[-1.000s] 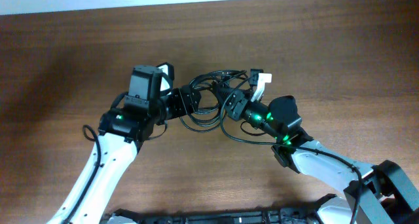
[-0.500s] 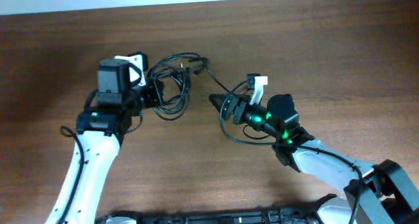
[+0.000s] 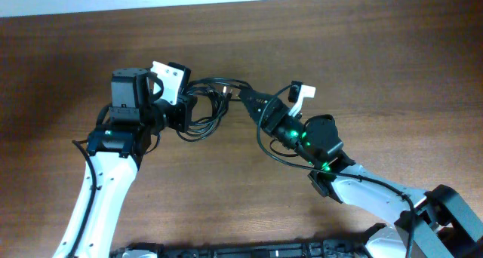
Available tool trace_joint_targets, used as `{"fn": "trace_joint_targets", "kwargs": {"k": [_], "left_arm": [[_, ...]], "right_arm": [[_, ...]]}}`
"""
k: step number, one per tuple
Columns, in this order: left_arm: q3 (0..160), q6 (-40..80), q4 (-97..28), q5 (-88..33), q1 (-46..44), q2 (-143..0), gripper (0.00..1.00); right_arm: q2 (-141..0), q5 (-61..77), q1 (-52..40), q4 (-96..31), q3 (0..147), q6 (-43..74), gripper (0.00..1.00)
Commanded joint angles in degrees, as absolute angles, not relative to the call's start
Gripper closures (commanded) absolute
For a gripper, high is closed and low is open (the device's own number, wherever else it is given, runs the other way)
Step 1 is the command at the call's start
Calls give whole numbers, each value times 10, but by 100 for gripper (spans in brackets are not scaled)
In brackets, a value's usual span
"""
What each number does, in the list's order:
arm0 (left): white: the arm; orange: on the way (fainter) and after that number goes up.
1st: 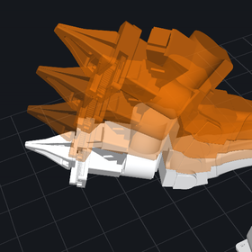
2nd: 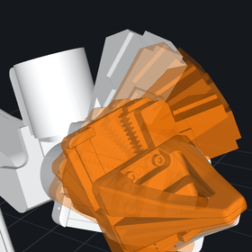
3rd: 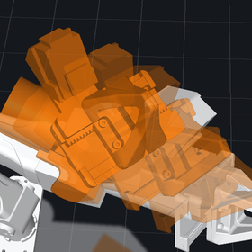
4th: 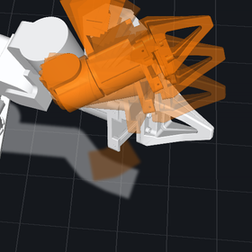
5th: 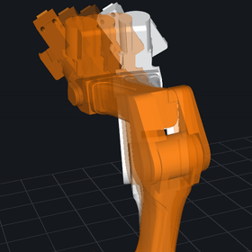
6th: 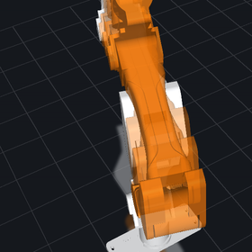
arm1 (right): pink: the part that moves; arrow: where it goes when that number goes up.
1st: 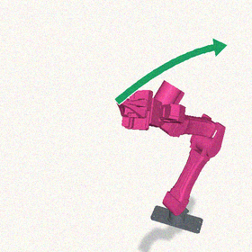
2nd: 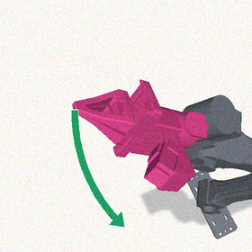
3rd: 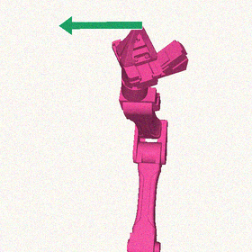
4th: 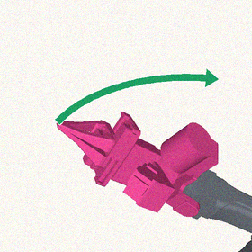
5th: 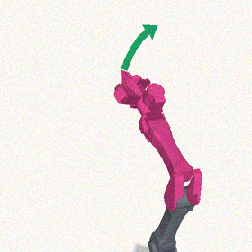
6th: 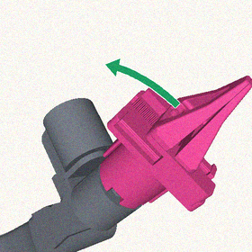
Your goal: Untangle cables
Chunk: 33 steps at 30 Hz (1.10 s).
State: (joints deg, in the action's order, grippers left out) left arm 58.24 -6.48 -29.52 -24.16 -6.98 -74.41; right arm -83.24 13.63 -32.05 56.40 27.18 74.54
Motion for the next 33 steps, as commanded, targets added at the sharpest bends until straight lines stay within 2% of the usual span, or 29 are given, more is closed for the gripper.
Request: {"fn": "trace_joint_targets", "kwargs": {"k": [1, 3, 4, 5, 6, 7, 8, 10, 11, 13, 14, 17, 20, 23, 30, 33], "left_arm": [[588, -96, -293, -325, -86, -730, 100], [588, -102, -294, -333, -109, -730, 100], [588, -105, -294, -333, -121, -730, 100], [588, -107, -295, -332, -126, -730, 100], [588, -122, -299, -330, -131, -730, 100], [588, -129, -314, -282, -131, -730, 98], [588, -129, -328, -228, -131, -730, 99], [588, -37, -352, -92, -131, -730, 98], [588, -17, -349, -92, -131, -730, 91], [588, -4, -346, -92, -131, -730, 87], [588, -4, -346, -92, -131, -730, 81], [588, -4, -346, -91, -131, -731, 49], [588, -4, -348, -92, -131, -731, 34], [588, -4, -348, -92, -131, -731, 31], [588, -4, -347, -92, -131, -744, 30], [588, -4, -348, -92, -131, -765, 36]], "right_arm": [[-829, 68, -324, 568, 294, 759, 2], [-830, 37, -322, 568, 305, 759, 4], [-830, 12, -321, 569, 309, 759, 27], [-830, 12, -321, 569, 313, 759, 34], [-830, 20, -322, 569, 317, 756, 69], [-830, 26, -321, 575, 317, 712, 90], [-830, 42, -321, 588, 317, 659, 96], [-830, 143, -321, 613, 318, 521, 96], [-830, 175, -322, 608, 318, 489, 96], [-830, 200, -322, 567, 318, 467, 96], [-830, 200, -322, 536, 318, 467, 96], [-830, 199, -322, 518, 318, 423, 96], [-830, 199, -321, 511, 318, 397, 96], [-830, 199, -321, 485, 318, 394, 96], [-830, 154, -322, 316, 318, 392, 96], [-830, 147, -322, 275, 318, 392, 96]]}}
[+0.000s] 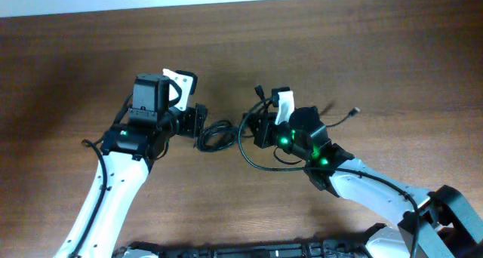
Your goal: Untangle cables
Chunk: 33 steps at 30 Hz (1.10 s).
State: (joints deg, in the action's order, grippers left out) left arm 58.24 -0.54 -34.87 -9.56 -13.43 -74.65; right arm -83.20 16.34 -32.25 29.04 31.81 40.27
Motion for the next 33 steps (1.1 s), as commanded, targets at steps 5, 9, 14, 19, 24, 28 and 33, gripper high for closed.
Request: {"fn": "trace_joint_targets", "kwargs": {"k": [5, 9, 14, 19, 24, 28, 33], "left_arm": [[588, 39, -348, -92, -130, -766, 34], [588, 69, -357, -91, -130, -766, 24], [588, 126, -388, -76, -130, -784, 17], [588, 187, -382, -77, -130, -816, 13], [588, 229, -380, -77, -130, -816, 7], [588, 229, -366, -76, -130, -816, 0], [588, 229, -352, -76, -130, -816, 1]], "right_arm": [[-830, 143, -322, 265, 318, 392, 96], [-830, 154, -322, 257, 318, 392, 96], [-830, 154, -322, 257, 318, 392, 96], [-830, 163, -322, 156, 318, 427, 96], [-830, 153, -322, 190, 318, 427, 96], [-849, 119, -322, 384, 318, 397, 96], [-882, 128, -321, 412, 318, 379, 96]]}}
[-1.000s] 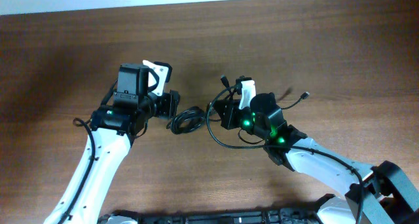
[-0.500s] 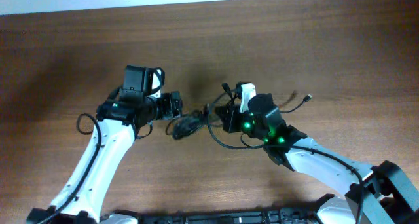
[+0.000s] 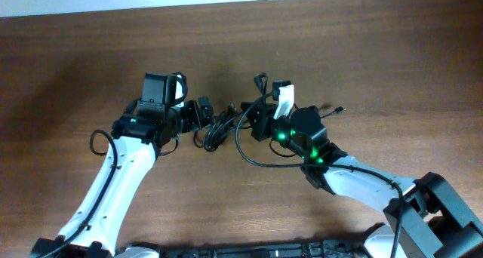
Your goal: Untangle cables
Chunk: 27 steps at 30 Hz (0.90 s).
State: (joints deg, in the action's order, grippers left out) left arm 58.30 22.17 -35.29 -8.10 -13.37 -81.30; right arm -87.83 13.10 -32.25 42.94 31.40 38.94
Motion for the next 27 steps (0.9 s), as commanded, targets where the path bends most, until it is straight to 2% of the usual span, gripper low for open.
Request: {"fn": "trace_joint_targets", "kwargs": {"k": [1, 5, 6, 8, 9, 11, 14, 17, 19, 20, 22, 27], "left_arm": [[588, 229, -352, -76, -130, -816, 1], [588, 229, -352, -76, -130, -816, 1], [588, 229, -351, -76, -130, -816, 1], [588, 229, -352, -76, -130, -816, 1], [588, 229, -352, -76, -130, -816, 1], [588, 229, -352, -19, -128, -816, 1], [588, 229, -347, -15, -128, -816, 1], [588, 244, -339, -15, -119, -816, 1], [588, 262, -339, -17, -102, -816, 1], [588, 262, -339, -17, -101, -816, 1], [588, 262, -339, -19, -101, -816, 1], [588, 261, -339, -23, -101, -816, 1]], "right_arm": [[-882, 126, -321, 384, 318, 379, 96], [-882, 94, -322, 243, 318, 380, 95], [-882, 94, -322, 238, 318, 380, 91], [-879, 111, -317, 244, 319, 384, 25], [-866, 159, -304, 243, 319, 388, 1], [-823, 256, -256, 207, 318, 439, 1], [-792, 359, -220, 91, 318, 540, 1], [-792, 493, -222, 114, 318, 539, 1], [-794, 462, -222, 122, 318, 497, 2], [-797, 404, -222, 122, 318, 437, 1], [-817, 315, -222, 127, 318, 407, 2], [-939, 338, -264, 234, 341, 409, 3]]}}
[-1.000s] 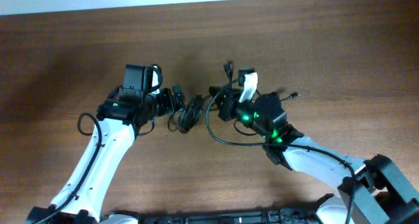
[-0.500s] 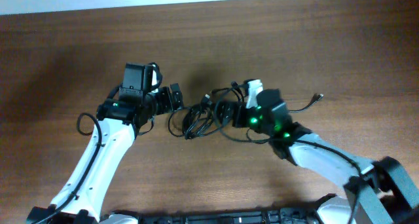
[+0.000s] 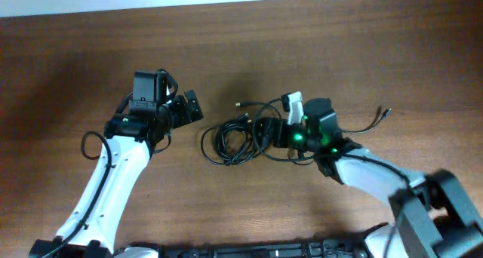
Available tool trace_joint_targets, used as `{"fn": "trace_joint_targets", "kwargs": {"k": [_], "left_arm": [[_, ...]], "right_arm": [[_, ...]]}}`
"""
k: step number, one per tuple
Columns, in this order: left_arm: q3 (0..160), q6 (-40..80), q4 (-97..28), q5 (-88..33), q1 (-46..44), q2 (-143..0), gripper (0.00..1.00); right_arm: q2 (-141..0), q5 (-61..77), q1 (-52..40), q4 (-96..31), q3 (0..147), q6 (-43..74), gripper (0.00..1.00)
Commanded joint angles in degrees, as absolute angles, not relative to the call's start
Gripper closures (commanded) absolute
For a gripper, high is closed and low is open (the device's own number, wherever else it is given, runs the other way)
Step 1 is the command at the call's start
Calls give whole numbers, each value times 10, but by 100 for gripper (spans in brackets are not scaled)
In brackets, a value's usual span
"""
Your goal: Untangle cables
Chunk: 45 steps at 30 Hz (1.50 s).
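A tangle of black cables (image 3: 230, 139) lies in loose loops on the wooden table between the two arms. One small plug end (image 3: 239, 105) sticks out above the loops. A thin strand with a connector (image 3: 383, 113) trails off to the right, behind the right arm. My right gripper (image 3: 269, 130) is at the right edge of the tangle and looks shut on a cable there. My left gripper (image 3: 190, 108) hovers up and to the left of the loops, apart from them, open with nothing in it.
The wooden table (image 3: 362, 47) stretches around the tangle, with a pale wall edge along the back. A dark bar (image 3: 264, 250) runs along the front edge between the arm bases.
My left gripper has let go of the cables and drawn back to the left. The tangle now lies lower and more spread out on the table. My right gripper has shifted down and right.
First both grippers held the cables, stretched between them above the table. Then the arms were closer together with the loops bunched between them, and closer still a moment later. Now the left gripper is free and the bundle rests on the table at the right gripper.
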State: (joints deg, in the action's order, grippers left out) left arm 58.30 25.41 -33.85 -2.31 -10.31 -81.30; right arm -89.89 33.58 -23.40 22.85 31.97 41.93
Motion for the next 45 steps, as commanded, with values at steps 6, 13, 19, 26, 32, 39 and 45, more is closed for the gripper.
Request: {"fn": "trace_joint_targets", "kwargs": {"k": [6, 13, 19, 26, 32, 39, 45], "left_arm": [[588, 261, -355, -23, -101, -816, 1], [588, 256, -372, -24, -101, -816, 1], [588, -86, -377, -185, -101, -816, 1], [588, -119, -371, -217, -101, -816, 10], [575, -119, -371, -247, -101, -817, 8], [571, -119, -353, -262, -99, -867, 100], [583, -43, -383, -258, 38, -798, 100]], "right_arm": [[-1061, 340, -318, 212, 452, 409, 71], [-1058, 494, -245, 238, 453, 409, 96], [-1058, 715, -208, 444, 453, 508, 96], [-1058, 811, -229, 465, 453, 538, 96], [-1058, 806, -240, 593, 453, 625, 96], [-1058, 783, -240, 594, 453, 634, 89], [-1059, 657, -239, 587, 453, 511, 17]]}}
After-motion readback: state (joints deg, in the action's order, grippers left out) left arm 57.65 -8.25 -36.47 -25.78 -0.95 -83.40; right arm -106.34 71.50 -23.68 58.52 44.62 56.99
